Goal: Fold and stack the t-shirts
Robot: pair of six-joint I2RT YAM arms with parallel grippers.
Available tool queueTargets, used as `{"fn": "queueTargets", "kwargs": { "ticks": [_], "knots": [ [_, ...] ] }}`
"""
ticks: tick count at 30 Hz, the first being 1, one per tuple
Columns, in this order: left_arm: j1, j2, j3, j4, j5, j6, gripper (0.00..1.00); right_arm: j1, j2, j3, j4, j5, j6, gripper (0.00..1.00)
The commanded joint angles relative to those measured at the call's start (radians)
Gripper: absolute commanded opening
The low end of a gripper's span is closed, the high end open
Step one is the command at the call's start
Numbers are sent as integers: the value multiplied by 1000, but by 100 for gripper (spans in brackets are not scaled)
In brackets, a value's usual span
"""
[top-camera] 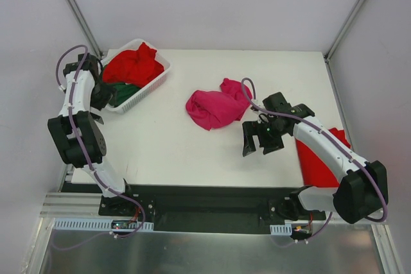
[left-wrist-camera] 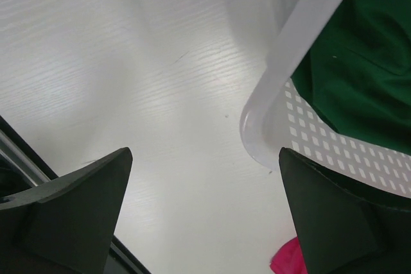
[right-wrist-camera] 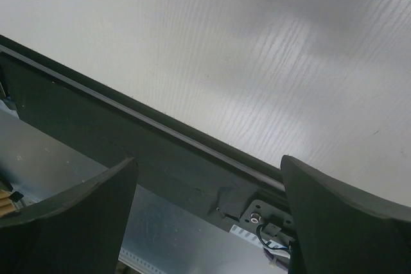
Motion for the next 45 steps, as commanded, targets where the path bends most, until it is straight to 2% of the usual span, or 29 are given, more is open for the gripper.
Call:
{"fn": "queueTargets", "kwargs": {
  "ticks": [1, 5, 8, 9, 10, 13, 14, 16, 17, 19, 30, 33, 39, 41, 45],
  "knots": [
    [21, 50, 4, 39, 7, 59, 99, -5, -5, 2, 0, -17, -8, 96],
    [44, 157, 65, 44, 2, 96, 98, -5, -16, 2, -3, -12, -8, 96],
    [47, 232, 164, 41, -25, 165, 73, -5, -27, -4, -6, -1, -8, 96],
    [48, 250, 192, 39, -27, 182, 27, -5, -28, -6, -6, 2, -8, 96],
    [48, 272, 223, 39, -25, 202, 0, -4, -30, -8, -5, 5, -8, 96],
    [47, 359, 398, 31, 33, 349, 0, -4, -27, -6, -9, 8, -10, 96],
    [39, 402, 506, 2, 43, 421, 0, -5, -27, -4, -9, 8, -10, 96],
    [33, 436, 638, -42, 24, 476, 0, -5, -25, 0, -8, 10, -5, 96],
    [36, 442, 647, -51, 15, 508, 0, -5, -22, 2, -6, 6, -4, 96],
    [50, 423, 613, -44, -16, 509, 0, -4, -19, 6, -8, 5, -2, 96],
    [38, 401, 400, -50, 7, 654, 0, -5, 12, 29, -12, 0, -1, 96],
    [28, 369, 343, -56, -62, 661, 0, -5, 19, 26, -3, -7, 8, 96],
    [1, 378, 386, -81, -203, 759, 0, -4, 27, 17, 11, -23, 21, 96],
    [2, 369, 380, -79, -199, 768, 0, -4, 30, 15, 14, -24, 25, 96],
    [-23, 354, 381, -78, -93, 799, 0, -4, 30, 12, 18, -29, 28, 96]
  ]
}}
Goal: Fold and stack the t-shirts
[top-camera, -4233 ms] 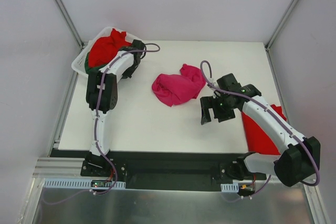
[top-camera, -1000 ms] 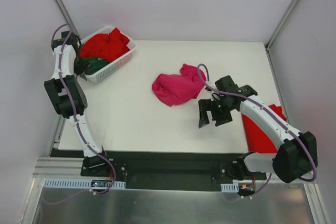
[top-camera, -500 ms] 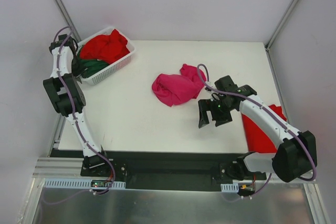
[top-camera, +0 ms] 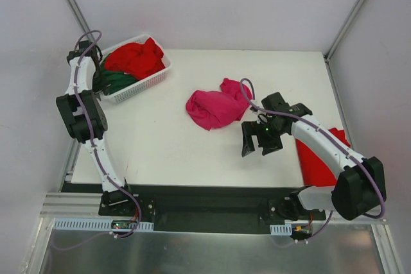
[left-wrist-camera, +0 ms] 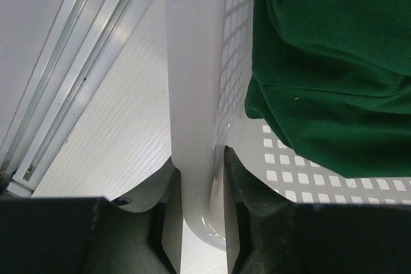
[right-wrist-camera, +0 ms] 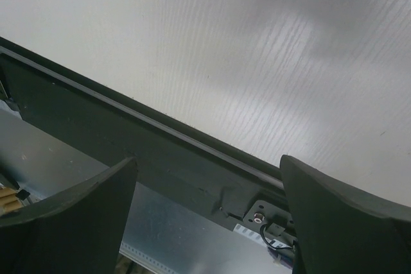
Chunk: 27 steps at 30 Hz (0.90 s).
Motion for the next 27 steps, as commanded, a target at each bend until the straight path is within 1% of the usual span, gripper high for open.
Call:
{"fn": "queueTargets", "kwargs": {
  "ticks": [1, 3, 5, 8, 10, 11, 13, 14, 16, 17, 18, 20, 23, 24, 26, 27],
  "knots": [
    [-52, -50, -23, -150, -59, 189, 0, -3, 1, 13, 13, -21, 13, 96],
    [-98, -58, -55, -140, -70, 200, 0, -3, 6, 13, 13, -18, 13, 96],
    [-118, -63, -80, -121, -126, 222, 0, -3, 12, 15, 18, -24, 15, 96],
    [-92, -40, -71, -104, -162, 254, 0, -3, 18, 27, 15, -30, 12, 96],
    [-59, -22, -56, -103, -194, 271, 3, -3, 18, 33, 7, -29, 5, 96],
    [-49, -15, -49, -104, -274, 269, 4, -3, 18, 33, 1, -28, 1, 96],
    [-28, -11, -34, -114, -358, 246, 11, -3, 13, 33, -7, -24, -4, 96],
    [-23, -14, -28, -124, -432, 231, 13, -2, 13, 29, -8, -21, -7, 96],
    [-17, -28, -16, -137, -532, 173, 39, -3, 6, 22, -7, -21, -8, 96],
    [-16, -35, -17, -141, -563, 160, 76, -3, 4, 15, -5, -21, -8, 96],
    [-12, -47, -8, -150, -609, 150, 99, -3, 4, 13, -4, -22, -10, 96],
    [-11, -57, 7, -175, -631, 96, 99, -3, 7, 7, -2, -27, -10, 96],
    [-14, -92, 32, -212, -617, 13, 99, -3, 16, 7, 2, -33, -10, 96],
    [-14, -121, 52, -233, -488, -8, 99, -2, 18, 9, 4, -35, -8, 96],
    [-17, -164, 47, -233, -327, -48, 99, -2, 21, 9, 10, -39, -5, 96],
    [-25, -217, 8, -226, -232, -74, 99, -3, 27, 9, 13, -38, -7, 96]
  ]
}}
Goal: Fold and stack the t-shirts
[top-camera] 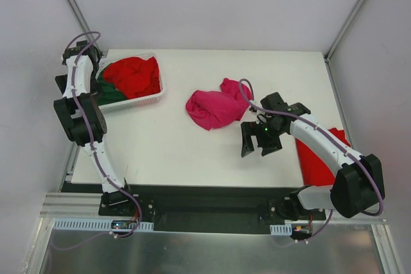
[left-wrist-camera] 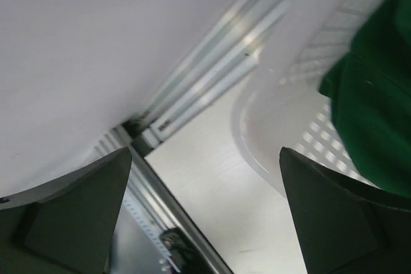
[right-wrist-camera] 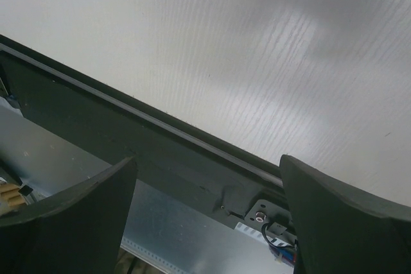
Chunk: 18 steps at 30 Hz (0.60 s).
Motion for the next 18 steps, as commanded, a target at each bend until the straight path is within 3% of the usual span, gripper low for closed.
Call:
{"fn": "queueTargets", "kwargs": {
  "ticks": [1, 10, 13, 18],
  "knots": [
    [-36, -204, -41, -34, 387, -151, 99, -3, 10, 8, 13, -25, -7, 96],
    [-229, -572, -621, 245, 740, -223, 99, -2, 21, 11, 32, -27, 7, 96],
    [-231, -536, -733, 287, 732, -151, 100, 0, 24, 13, 40, -35, 13, 96],
    [-223, -344, -649, 287, 649, -85, 99, 5, 19, 31, 35, -38, 16, 96]
  ]
}}
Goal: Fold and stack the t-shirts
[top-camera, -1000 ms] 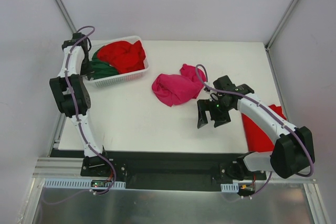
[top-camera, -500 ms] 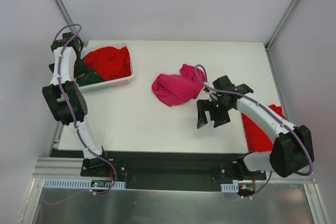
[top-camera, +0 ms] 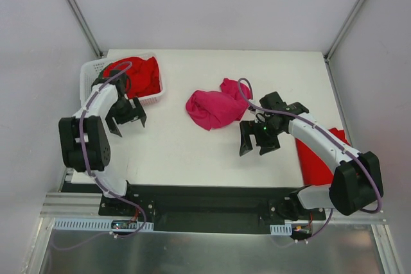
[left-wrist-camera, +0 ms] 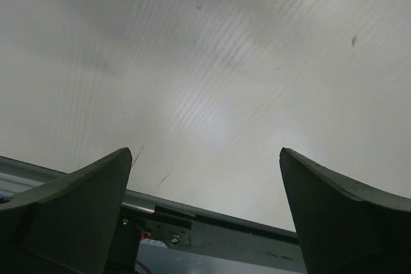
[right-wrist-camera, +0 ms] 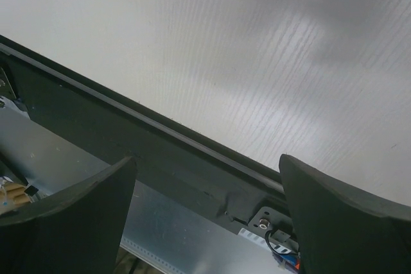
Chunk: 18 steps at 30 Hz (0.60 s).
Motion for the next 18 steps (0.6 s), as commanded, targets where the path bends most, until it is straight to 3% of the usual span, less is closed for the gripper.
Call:
{"fn": "queueTargets", "kwargs": {
  "ticks": [1, 6, 10, 14, 18],
  "knots": [
    [16, 157, 88, 59, -35, 72, 99, 3, -5, 34, 0, -16, 7, 96],
    [73, 359, 367, -33, -104, 73, 99, 4, -31, 28, -20, 1, 6, 96],
    [94, 485, 650, -207, -315, 81, 99, 3, -60, 8, -32, 20, -3, 96],
    [113, 576, 933, -375, -431, 64, 99, 3, -80, -12, -32, 29, -3, 96],
    [116, 496, 829, -366, -532, 9, 99, 3, -68, -16, -23, 23, -2, 96]
  ]
}}
